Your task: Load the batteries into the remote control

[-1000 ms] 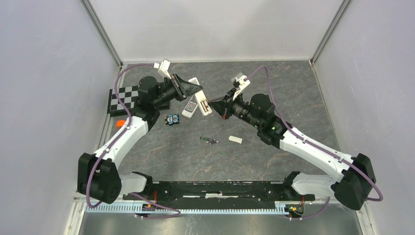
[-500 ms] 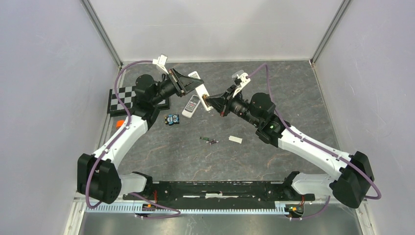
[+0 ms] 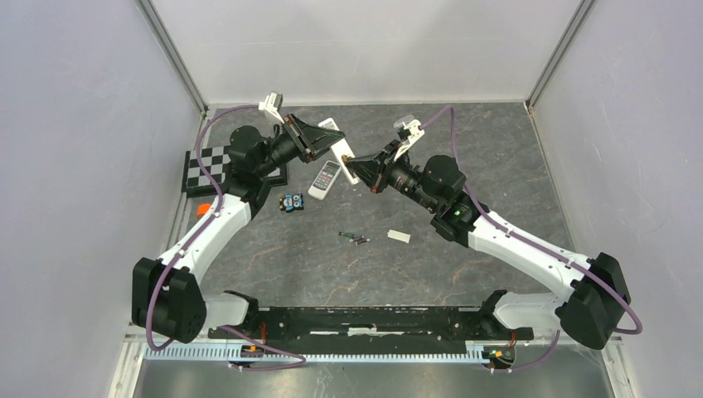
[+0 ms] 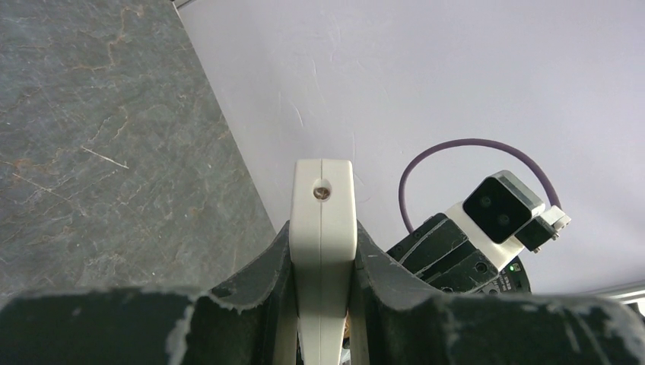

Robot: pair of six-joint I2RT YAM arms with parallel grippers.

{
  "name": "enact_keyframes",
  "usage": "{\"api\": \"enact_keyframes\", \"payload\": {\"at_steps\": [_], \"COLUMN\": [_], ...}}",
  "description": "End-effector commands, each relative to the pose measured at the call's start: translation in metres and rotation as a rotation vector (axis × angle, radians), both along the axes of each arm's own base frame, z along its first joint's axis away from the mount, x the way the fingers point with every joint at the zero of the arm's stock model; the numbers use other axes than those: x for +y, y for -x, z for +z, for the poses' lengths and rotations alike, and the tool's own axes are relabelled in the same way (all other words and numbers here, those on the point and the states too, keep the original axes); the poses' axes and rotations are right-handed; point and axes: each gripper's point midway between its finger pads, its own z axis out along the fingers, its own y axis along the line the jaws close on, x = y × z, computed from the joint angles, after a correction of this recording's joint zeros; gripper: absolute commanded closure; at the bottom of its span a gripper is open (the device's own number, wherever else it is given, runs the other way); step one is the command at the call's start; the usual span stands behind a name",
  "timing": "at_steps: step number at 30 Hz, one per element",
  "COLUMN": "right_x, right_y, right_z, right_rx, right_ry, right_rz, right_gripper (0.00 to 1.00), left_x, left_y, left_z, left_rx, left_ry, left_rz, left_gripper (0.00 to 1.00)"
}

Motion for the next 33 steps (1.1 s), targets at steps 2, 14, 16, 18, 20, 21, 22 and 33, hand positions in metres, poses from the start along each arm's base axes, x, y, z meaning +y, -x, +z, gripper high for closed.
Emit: {"api": "enact_keyframes", "payload": {"at_steps": [2,14,16,18,20,21,22,33], "right_x": [-0.005,-0.009,-0.007,-0.006,-0.007,-0.007,-0.009,-0.049], "right_y": [0.004,0.011,0.011,0.01,0.009,0.01,0.009,0.004], "right_z": [0.0,0.009,0.016,0.022,0.028,0.03,0.033,0.045], "right_rx": [-0.002,-0.005,-0.005,0.001,0.007,0.011,0.013,0.195], "right_ry": [-0.009,-0.008,-0.015,-0.017,-0.02,-0.025,-0.032,-0.189], "right_rz": [-0.002,0.011,0.018,0.018,0.013,0.011,0.001,-0.143], "right_gripper": [0.91,0.72,0.64,0.59,0.56,0.54,0.52,0.06], "left_x": [0.0,0.001,0.001,0.001,0.001,0.001,0.002,0.004], "left_y": [0.007,0.005,0.004,0.004,0.004,0.003,0.003,0.002], "left_z": [0.047,0.044,0.04,0.038,0.036,0.035,0.035,0.037], "left_rx": [-0.082,-0.068,-0.062,-0.064,-0.066,-0.068,-0.069,-0.134], "left_ry": [0.093,0.093,0.087,0.083,0.076,0.071,0.068,0.053], "left_rz": [-0.013,-0.003,0.003,0.004,0.006,0.009,0.011,0.033], "left_gripper": [0.98,0.98,0.98,0.98,0.98,0.98,0.98,0.98]}}
